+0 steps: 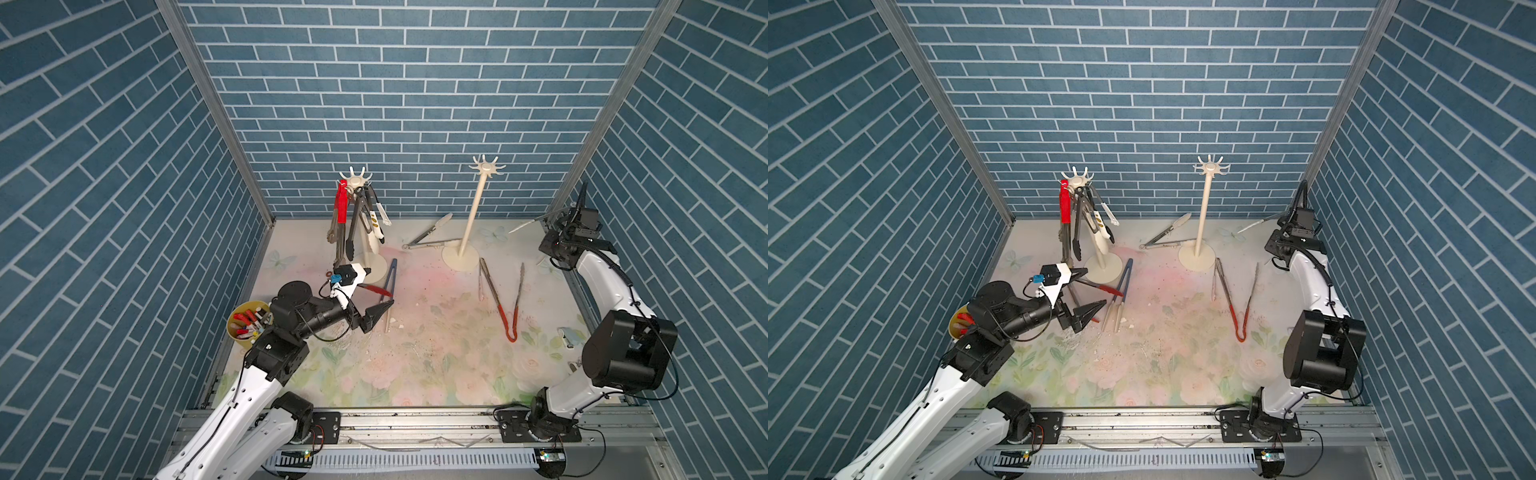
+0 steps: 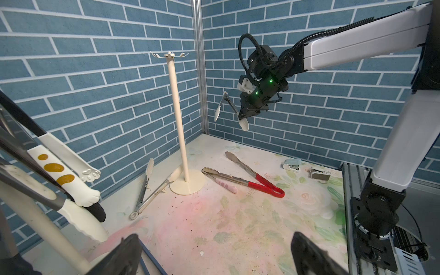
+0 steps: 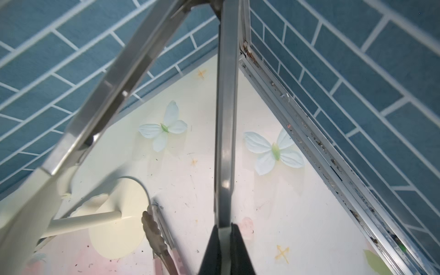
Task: Hang food tongs on kitchen utensil racks
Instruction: Pick up the food tongs from the center of the board, then adjust the rack at the center of the board.
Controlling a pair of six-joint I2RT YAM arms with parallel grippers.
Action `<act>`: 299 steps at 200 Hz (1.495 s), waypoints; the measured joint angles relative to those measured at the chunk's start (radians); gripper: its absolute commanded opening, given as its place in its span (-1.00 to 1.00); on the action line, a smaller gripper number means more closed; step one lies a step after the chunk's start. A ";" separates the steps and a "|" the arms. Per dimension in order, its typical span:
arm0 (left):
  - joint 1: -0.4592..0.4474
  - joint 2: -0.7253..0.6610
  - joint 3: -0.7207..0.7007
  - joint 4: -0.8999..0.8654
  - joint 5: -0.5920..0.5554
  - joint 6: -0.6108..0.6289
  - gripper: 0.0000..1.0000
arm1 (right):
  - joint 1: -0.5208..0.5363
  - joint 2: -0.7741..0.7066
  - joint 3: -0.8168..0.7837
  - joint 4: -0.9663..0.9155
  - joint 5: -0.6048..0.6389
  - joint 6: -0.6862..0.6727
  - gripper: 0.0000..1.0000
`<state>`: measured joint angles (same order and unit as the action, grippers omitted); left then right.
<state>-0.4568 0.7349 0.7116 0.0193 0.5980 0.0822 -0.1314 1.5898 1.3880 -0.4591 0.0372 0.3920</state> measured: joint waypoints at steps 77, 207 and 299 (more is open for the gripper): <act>0.000 0.073 0.053 -0.080 -0.056 -0.052 0.99 | 0.059 -0.201 -0.087 0.101 -0.097 -0.057 -1.00; 0.171 0.166 0.170 -0.054 -0.100 -0.274 0.99 | 0.269 -0.444 -0.137 0.161 -0.345 -0.217 -1.00; 0.367 0.310 0.370 0.024 -0.076 -0.409 0.91 | 0.515 -0.315 -0.052 0.130 -0.278 -0.300 -1.00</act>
<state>-0.0902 1.0451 1.0817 0.0433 0.5217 -0.3264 0.3832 1.2747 1.3361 -0.3290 -0.2413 0.0917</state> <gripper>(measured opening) 0.958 0.085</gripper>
